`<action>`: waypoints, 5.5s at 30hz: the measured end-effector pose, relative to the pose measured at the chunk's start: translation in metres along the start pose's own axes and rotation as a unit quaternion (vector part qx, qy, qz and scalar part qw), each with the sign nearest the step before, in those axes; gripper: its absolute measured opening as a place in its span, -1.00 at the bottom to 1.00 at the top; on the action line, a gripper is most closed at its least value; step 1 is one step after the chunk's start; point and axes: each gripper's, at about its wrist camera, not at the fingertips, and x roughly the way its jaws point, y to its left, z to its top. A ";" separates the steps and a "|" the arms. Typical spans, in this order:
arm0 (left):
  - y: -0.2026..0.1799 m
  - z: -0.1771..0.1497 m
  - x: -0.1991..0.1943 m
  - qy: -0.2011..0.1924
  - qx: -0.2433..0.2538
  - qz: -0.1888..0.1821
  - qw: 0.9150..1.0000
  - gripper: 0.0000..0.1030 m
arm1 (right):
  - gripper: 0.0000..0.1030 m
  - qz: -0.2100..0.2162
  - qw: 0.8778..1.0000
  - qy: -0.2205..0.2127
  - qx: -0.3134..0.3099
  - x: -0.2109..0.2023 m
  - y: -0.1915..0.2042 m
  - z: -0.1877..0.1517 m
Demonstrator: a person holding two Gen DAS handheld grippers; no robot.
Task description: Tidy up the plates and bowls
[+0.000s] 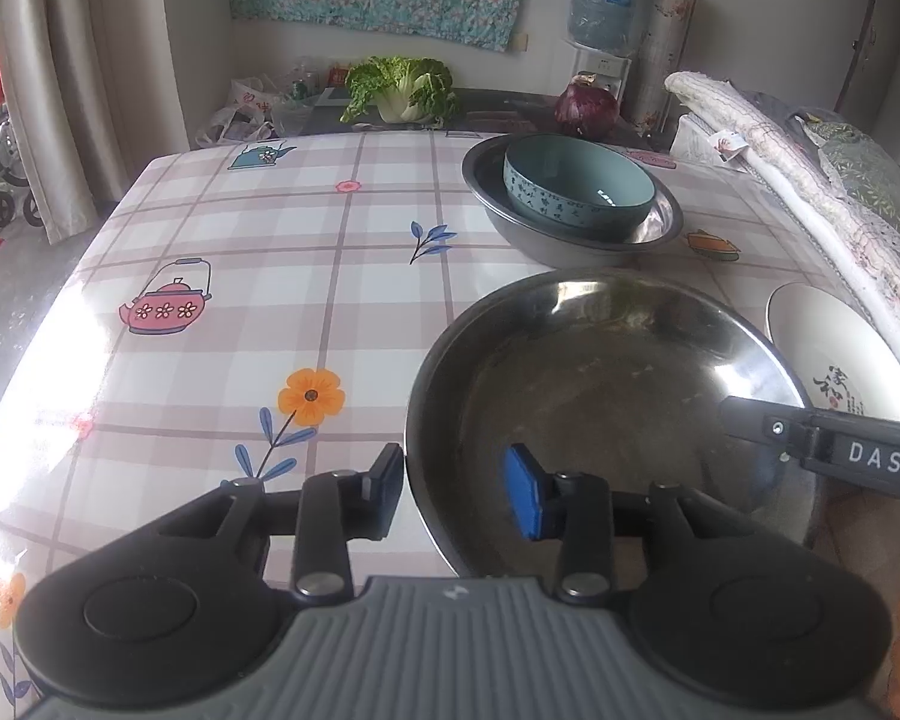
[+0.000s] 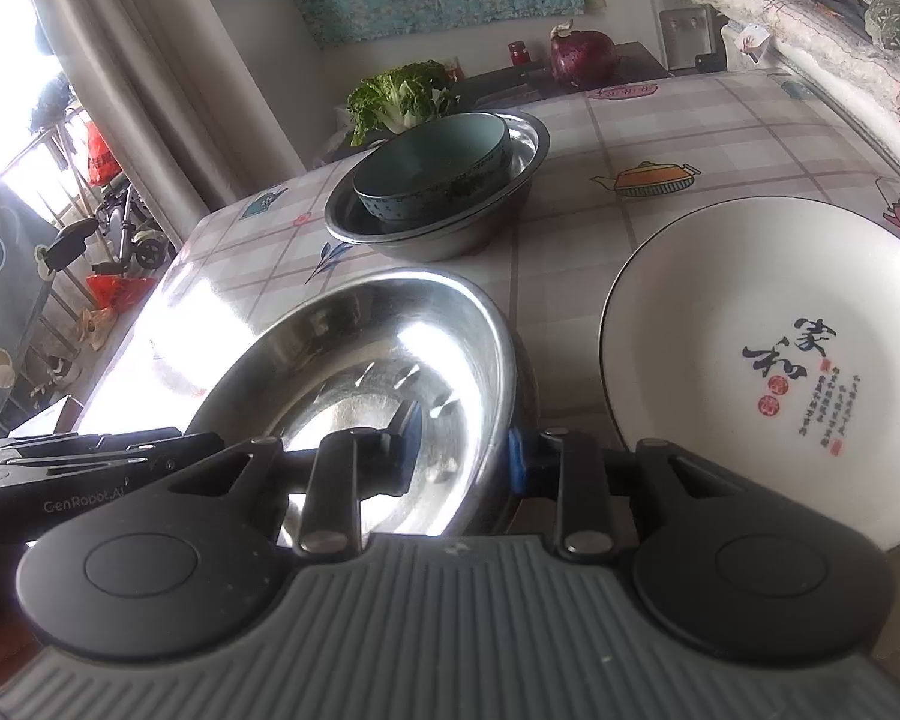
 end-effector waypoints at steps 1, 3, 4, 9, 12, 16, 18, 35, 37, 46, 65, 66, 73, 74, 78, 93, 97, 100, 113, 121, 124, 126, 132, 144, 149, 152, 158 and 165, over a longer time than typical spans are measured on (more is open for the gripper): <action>0.000 0.000 -0.001 -0.001 -0.002 -0.005 1.000 -0.15 | -0.46 0.000 1.000 0.001 0.000 0.001 0.000 0.000; 0.001 0.001 -0.006 -0.007 -0.005 -0.017 1.000 -0.10 | -0.39 0.002 1.000 0.001 0.001 0.002 0.001 0.002; 0.001 0.001 -0.008 -0.010 -0.005 -0.020 1.000 -0.08 | -0.39 0.003 1.000 0.001 0.001 0.002 0.001 0.002; 0.002 0.001 -0.014 -0.020 -0.005 -0.027 0.999 0.02 | -0.32 0.004 1.000 0.002 0.004 0.003 0.001 0.002; 0.002 0.000 -0.019 -0.029 -0.005 -0.034 0.999 0.17 | -0.22 0.008 1.000 0.004 0.008 0.002 0.002 0.003; 0.002 0.000 -0.024 -0.036 -0.005 -0.032 0.999 0.34 | -0.13 0.009 1.000 0.002 0.010 -0.002 0.004 0.004; 0.001 -0.001 -0.027 -0.040 -0.004 -0.031 0.999 0.40 | -0.09 0.008 1.000 0.001 0.011 -0.004 0.004 0.005; -0.005 -0.009 -0.046 -0.050 0.002 -0.024 0.998 0.73 | 0.36 -0.011 0.999 -0.036 0.016 -0.037 0.000 0.002; -0.008 -0.011 -0.047 -0.047 0.005 -0.027 0.998 0.76 | 0.38 -0.009 0.999 -0.039 0.018 -0.041 -0.001 0.001; -0.032 -0.017 -0.051 -0.025 0.028 -0.049 0.998 0.86 | 0.44 -0.002 0.998 -0.056 0.038 -0.059 -0.016 -0.009; -0.176 -0.044 -0.032 -0.035 0.075 -0.123 0.989 0.92 | 0.44 -0.070 0.985 -0.110 0.114 -0.137 -0.150 -0.036; -0.179 -0.044 -0.028 -0.033 0.064 -0.128 0.989 0.91 | 0.44 -0.077 0.985 -0.110 0.112 -0.139 -0.158 -0.036; -0.202 -0.041 -0.008 -0.039 0.044 -0.112 0.992 0.76 | 0.44 -0.107 0.986 -0.103 0.072 -0.129 -0.187 -0.020; -0.205 -0.039 -0.004 -0.039 0.040 -0.107 0.993 0.73 | 0.43 -0.111 0.987 -0.102 0.059 -0.123 -0.190 -0.015; -0.208 -0.034 0.009 -0.035 0.022 -0.097 0.994 0.58 | 0.22 -0.120 0.988 -0.091 0.023 -0.098 -0.195 0.004; -0.214 -0.029 0.046 -0.015 0.018 -0.075 0.997 -0.15 | -0.54 -0.105 0.993 -0.043 -0.044 -0.024 -0.196 0.039; -0.215 -0.027 0.046 -0.016 0.015 -0.066 0.998 -0.20 | -0.55 -0.108 0.991 -0.041 -0.066 -0.022 -0.188 0.038; -0.216 -0.026 0.045 -0.016 0.020 -0.059 0.998 -0.21 | -0.56 -0.105 0.992 -0.036 -0.065 -0.025 -0.188 0.037; -0.202 -0.044 0.022 0.012 0.066 -0.074 0.995 -0.21 | -0.57 -0.110 0.993 -0.011 -0.047 -0.054 -0.173 0.005; -0.184 -0.064 0.000 0.016 0.100 -0.087 0.991 -0.22 | -0.56 -0.109 0.994 -0.003 -0.026 -0.083 -0.154 -0.033; -0.177 -0.070 -0.009 0.018 0.105 -0.090 0.990 -0.23 | -0.56 -0.105 0.994 -0.001 -0.018 -0.094 -0.147 -0.048; -0.171 -0.073 -0.014 0.020 0.105 -0.094 0.990 -0.23 | -0.56 -0.103 0.995 0.001 -0.014 -0.100 -0.141 -0.056; -0.158 -0.085 -0.030 0.022 0.114 -0.098 0.988 -0.23 | -0.57 -0.082 0.997 0.011 0.008 -0.117 -0.131 -0.078; -0.144 -0.096 -0.038 0.025 0.085 -0.120 0.989 -0.10 | -0.54 -0.073 0.997 0.029 -0.006 -0.129 -0.117 -0.096; -0.144 -0.097 -0.038 0.014 0.084 -0.128 0.988 0.20 | -0.51 -0.094 0.995 0.022 -0.025 -0.126 -0.109 -0.098; -0.150 -0.098 -0.042 -0.007 0.096 -0.127 0.987 0.49 | -0.48 -0.103 0.994 0.017 -0.032 -0.125 -0.106 -0.099; -0.159 -0.101 -0.047 -0.028 0.122 -0.130 0.984 0.80 | -0.47 -0.116 0.993 0.011 -0.034 -0.125 -0.102 -0.101; -0.151 -0.100 -0.038 0.001 0.117 -0.124 0.985 0.88 | -0.46 -0.122 0.992 0.004 -0.034 -0.125 -0.100 -0.104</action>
